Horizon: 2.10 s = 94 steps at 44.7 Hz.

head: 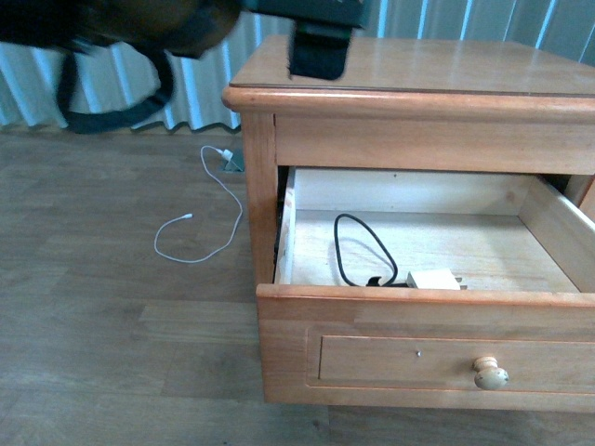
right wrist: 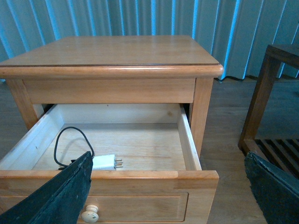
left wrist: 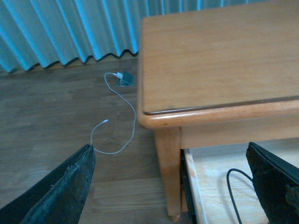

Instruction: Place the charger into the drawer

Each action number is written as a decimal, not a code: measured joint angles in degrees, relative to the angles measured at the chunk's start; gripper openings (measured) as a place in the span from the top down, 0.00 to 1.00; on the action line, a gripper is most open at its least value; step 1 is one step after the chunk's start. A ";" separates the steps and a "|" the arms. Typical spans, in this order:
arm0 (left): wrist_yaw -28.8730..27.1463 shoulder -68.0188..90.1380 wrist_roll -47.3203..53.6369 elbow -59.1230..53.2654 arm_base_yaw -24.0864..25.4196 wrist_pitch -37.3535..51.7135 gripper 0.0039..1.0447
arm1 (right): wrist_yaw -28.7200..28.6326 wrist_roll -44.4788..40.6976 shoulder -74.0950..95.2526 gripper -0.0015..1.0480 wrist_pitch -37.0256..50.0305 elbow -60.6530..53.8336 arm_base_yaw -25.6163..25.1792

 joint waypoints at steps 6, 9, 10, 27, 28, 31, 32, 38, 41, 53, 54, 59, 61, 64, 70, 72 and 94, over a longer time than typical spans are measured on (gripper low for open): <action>-4.59 -12.02 1.92 -6.91 0.13 0.31 0.06 | 0.00 0.00 0.00 0.08 0.00 0.00 0.00; -7.26 -17.66 2.29 -10.45 -0.46 0.13 0.06 | 0.00 0.02 0.00 0.08 0.00 0.00 0.00; -8.20 -19.50 2.47 -11.67 -0.74 -0.02 0.06 | 0.00 0.00 0.00 0.08 0.00 0.00 0.00; -29.31 -47.67 -0.26 -27.47 -13.66 -7.41 0.06 | 0.00 0.00 0.00 0.08 0.00 0.00 0.00; -29.46 -48.02 -0.26 -27.47 -13.81 -7.41 0.06 | 0.00 0.00 0.00 0.08 0.00 0.00 0.00; -29.46 -47.91 -0.26 -27.52 -13.99 -7.41 0.06 | -0.02 0.02 0.00 0.08 0.00 0.00 0.00; -29.46 -47.69 -0.26 -27.58 -13.99 -7.41 0.06 | 0.00 0.00 0.00 0.08 0.00 0.00 0.00; -13.29 -53.16 -1.01 -31.41 -8.98 -12.63 0.24 | 0.00 0.02 0.00 0.08 0.00 0.00 0.00; -6.71 -56.85 -1.20 -34.49 -5.31 -13.29 0.34 | 0.00 0.00 0.00 0.08 0.00 0.00 0.02; 9.46 -69.31 -1.51 -44.61 10.12 -15.41 0.84 | 0.00 0.00 -0.04 0.08 0.00 0.00 0.04; 10.12 -69.94 -1.55 -45.09 11.04 -15.56 0.88 | 0.00 0.00 -0.04 0.08 0.00 0.00 0.04; 14.40 -72.74 -1.64 -47.21 15.19 -16.13 0.96 | 0.00 0.00 -0.04 0.08 0.00 0.00 0.04; 15.85 -73.70 -1.64 -47.93 16.63 -16.37 0.96 | 0.00 0.00 -0.04 0.08 0.00 0.00 0.04; 17.79 -75.06 -1.64 -48.92 18.64 -16.74 0.96 | 0.00 0.00 -0.04 0.08 0.00 0.00 0.04; 21.00 -77.40 -1.64 -50.53 22.12 -17.40 0.96 | 0.00 0.00 -0.04 0.08 0.00 0.00 0.04; 21.92 -78.07 -1.64 -50.99 23.06 -17.57 0.96 | 0.00 0.00 -0.04 0.08 0.00 0.00 0.04; 32.00 -88.91 -1.70 -53.99 33.46 -25.62 0.96 | 0.00 0.02 -0.04 0.08 0.00 -0.02 0.04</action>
